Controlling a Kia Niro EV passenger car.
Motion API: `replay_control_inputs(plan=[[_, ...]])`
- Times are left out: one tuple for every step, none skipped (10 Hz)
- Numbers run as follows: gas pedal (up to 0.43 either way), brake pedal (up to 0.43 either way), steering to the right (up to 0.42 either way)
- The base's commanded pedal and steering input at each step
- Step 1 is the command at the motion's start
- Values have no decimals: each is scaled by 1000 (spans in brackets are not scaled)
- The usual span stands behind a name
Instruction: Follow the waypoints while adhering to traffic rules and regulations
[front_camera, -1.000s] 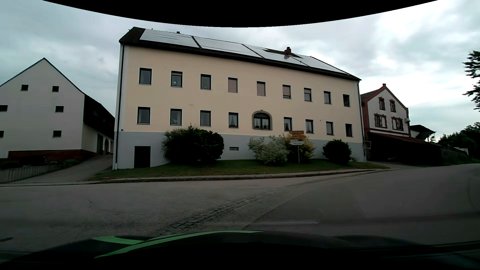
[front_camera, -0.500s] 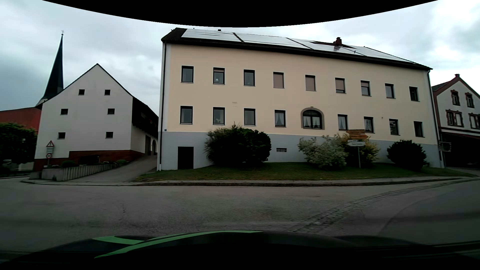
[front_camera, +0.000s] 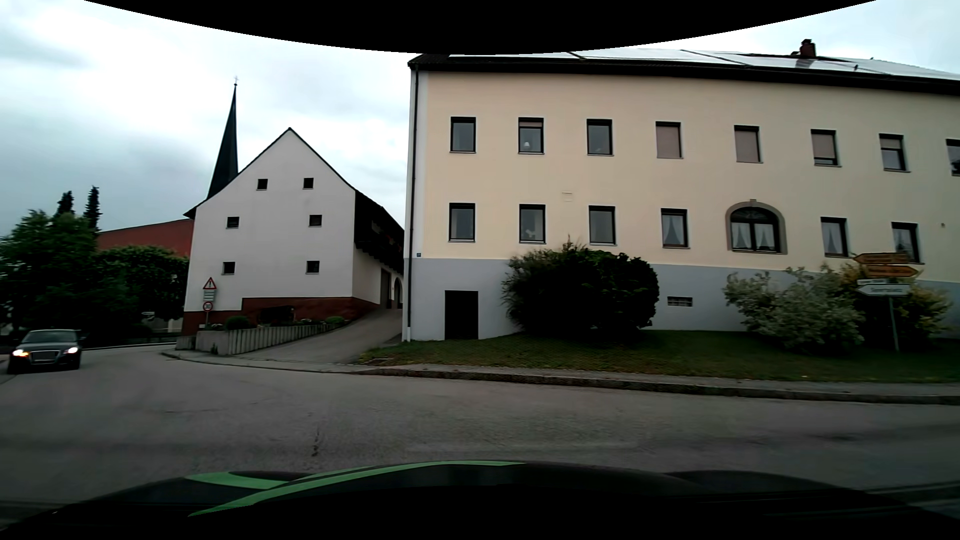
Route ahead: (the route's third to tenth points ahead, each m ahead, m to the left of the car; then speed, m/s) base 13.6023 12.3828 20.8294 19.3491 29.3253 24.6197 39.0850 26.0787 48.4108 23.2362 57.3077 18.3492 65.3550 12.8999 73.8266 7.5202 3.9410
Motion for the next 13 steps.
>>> replay_control_inputs(plan=[[157,0,-411],[157,0,-398],[157,0,-381],[157,0,-360],[157,0,-335],[157,0,-320],[157,0,-317],[157,0,-312],[157,0,-294],[157,0,-280],[157,0,-270],[157,0,-263],[157,0,-262]])
